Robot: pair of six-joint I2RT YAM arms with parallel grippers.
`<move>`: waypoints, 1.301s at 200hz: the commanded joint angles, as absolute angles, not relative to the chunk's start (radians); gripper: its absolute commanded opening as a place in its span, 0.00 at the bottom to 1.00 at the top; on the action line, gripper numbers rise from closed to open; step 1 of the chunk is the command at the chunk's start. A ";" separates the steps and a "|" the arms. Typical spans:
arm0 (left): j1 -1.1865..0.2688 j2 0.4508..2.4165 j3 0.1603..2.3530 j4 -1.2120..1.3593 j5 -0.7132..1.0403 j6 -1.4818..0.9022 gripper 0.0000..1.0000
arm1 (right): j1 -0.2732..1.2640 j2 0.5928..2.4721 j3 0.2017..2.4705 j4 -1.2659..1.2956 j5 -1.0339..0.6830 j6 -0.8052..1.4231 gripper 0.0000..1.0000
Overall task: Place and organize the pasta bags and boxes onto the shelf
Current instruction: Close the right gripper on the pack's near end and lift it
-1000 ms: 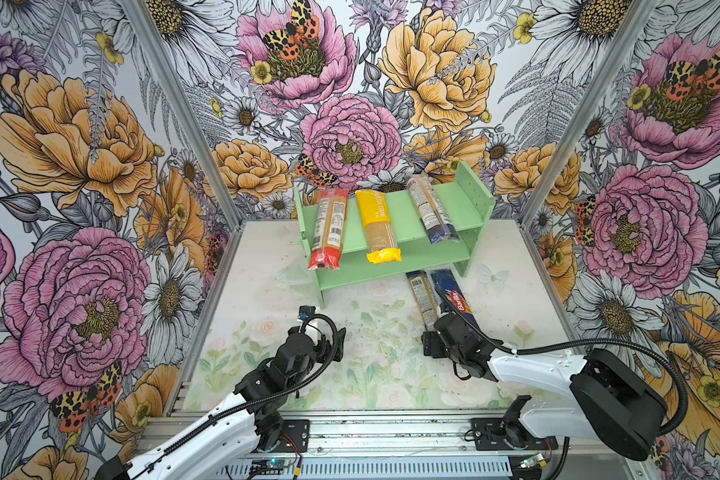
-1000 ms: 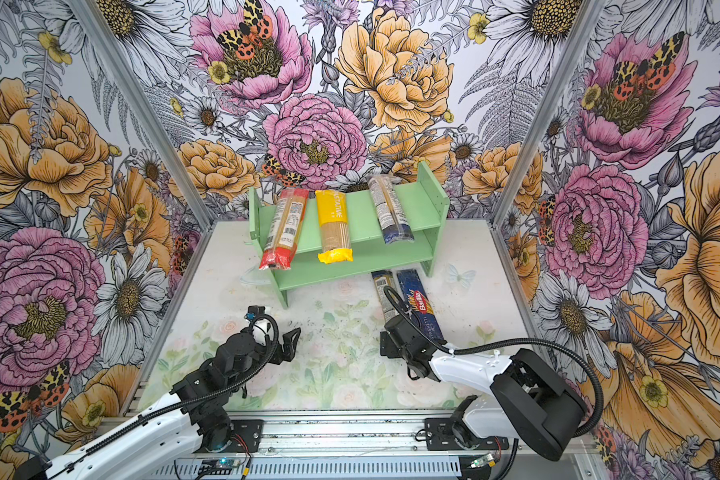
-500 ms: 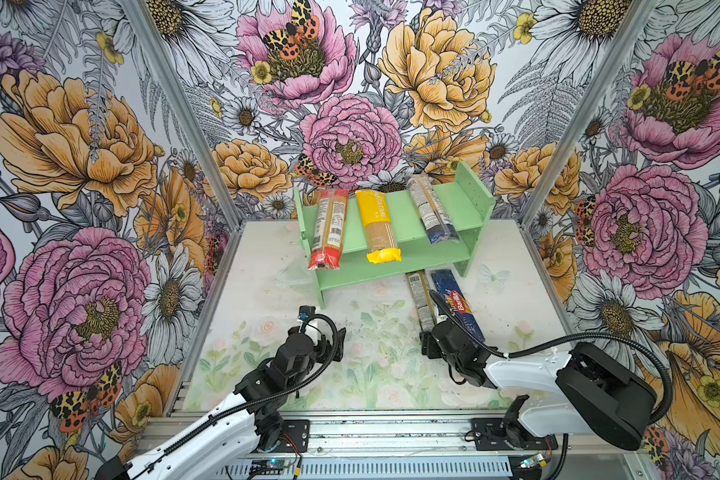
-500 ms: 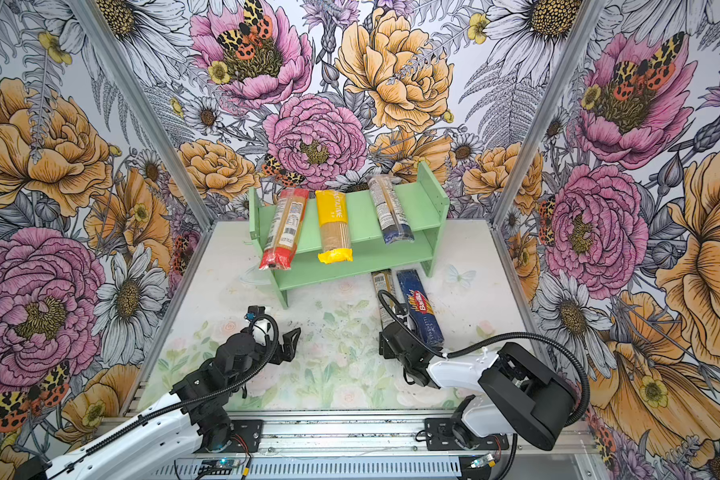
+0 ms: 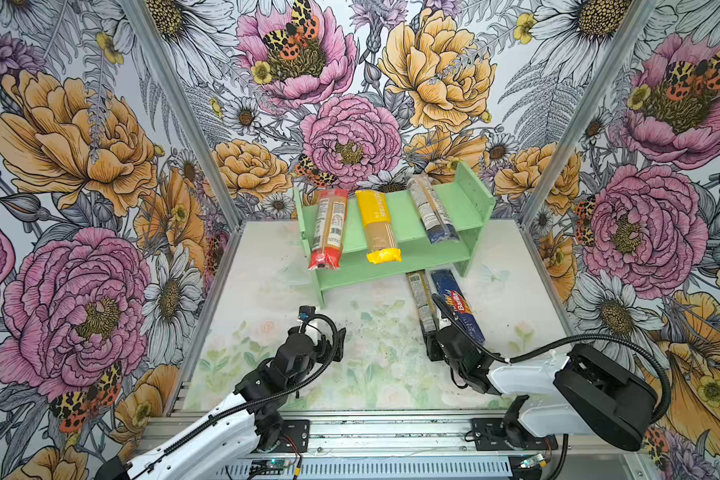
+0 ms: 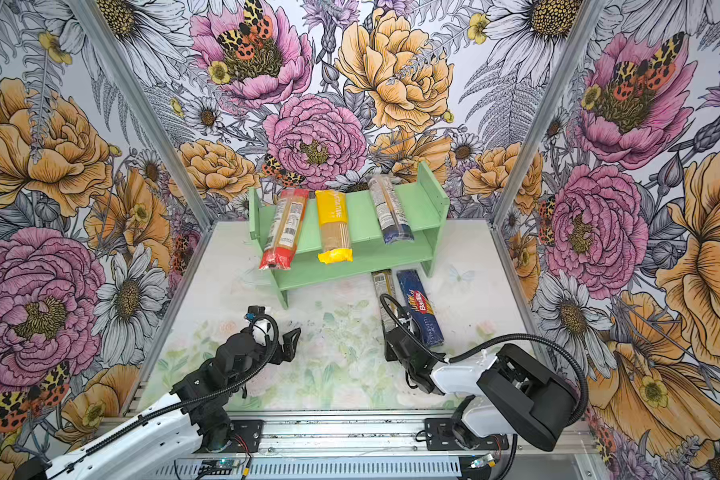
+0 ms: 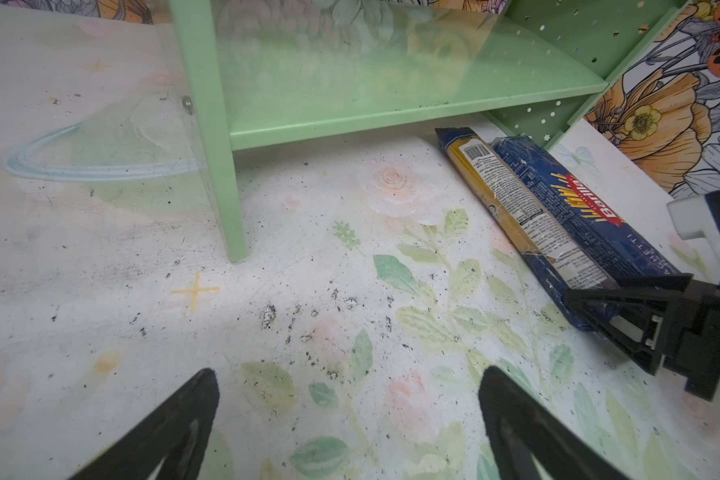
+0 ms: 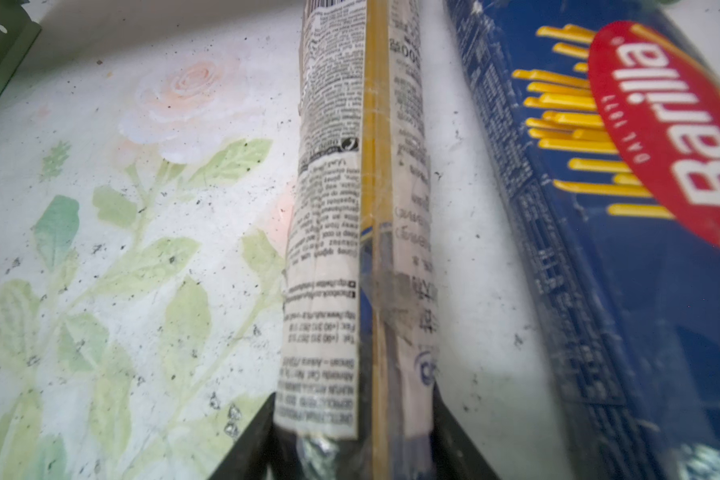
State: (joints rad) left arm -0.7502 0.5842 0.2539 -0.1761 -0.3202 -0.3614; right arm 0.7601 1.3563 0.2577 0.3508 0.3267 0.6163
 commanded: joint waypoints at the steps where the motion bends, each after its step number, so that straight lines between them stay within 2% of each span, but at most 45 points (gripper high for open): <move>1: -0.742 0.583 0.264 -0.161 -0.304 -0.373 0.99 | 0.768 1.394 0.227 0.287 0.242 0.614 0.38; 85: -0.742 0.582 0.264 -0.162 -0.304 -0.373 0.99 | 0.769 1.335 0.189 0.310 0.204 0.609 0.00; 139: -0.743 0.583 0.264 -0.162 -0.304 -0.374 0.99 | 0.776 1.215 0.170 0.278 0.150 0.609 0.00; 203: -0.742 0.582 0.263 -0.160 -0.304 -0.373 0.99 | 0.779 0.980 0.153 0.213 0.110 0.632 0.00; 260: -0.742 0.582 0.263 -0.159 -0.302 -0.372 0.99 | 0.776 0.849 0.162 0.211 0.007 0.676 0.00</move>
State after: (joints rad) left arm -0.7502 0.5842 0.2539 -0.1761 -0.3202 -0.3614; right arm 0.7692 0.9028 0.1371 0.1200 0.0727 0.6514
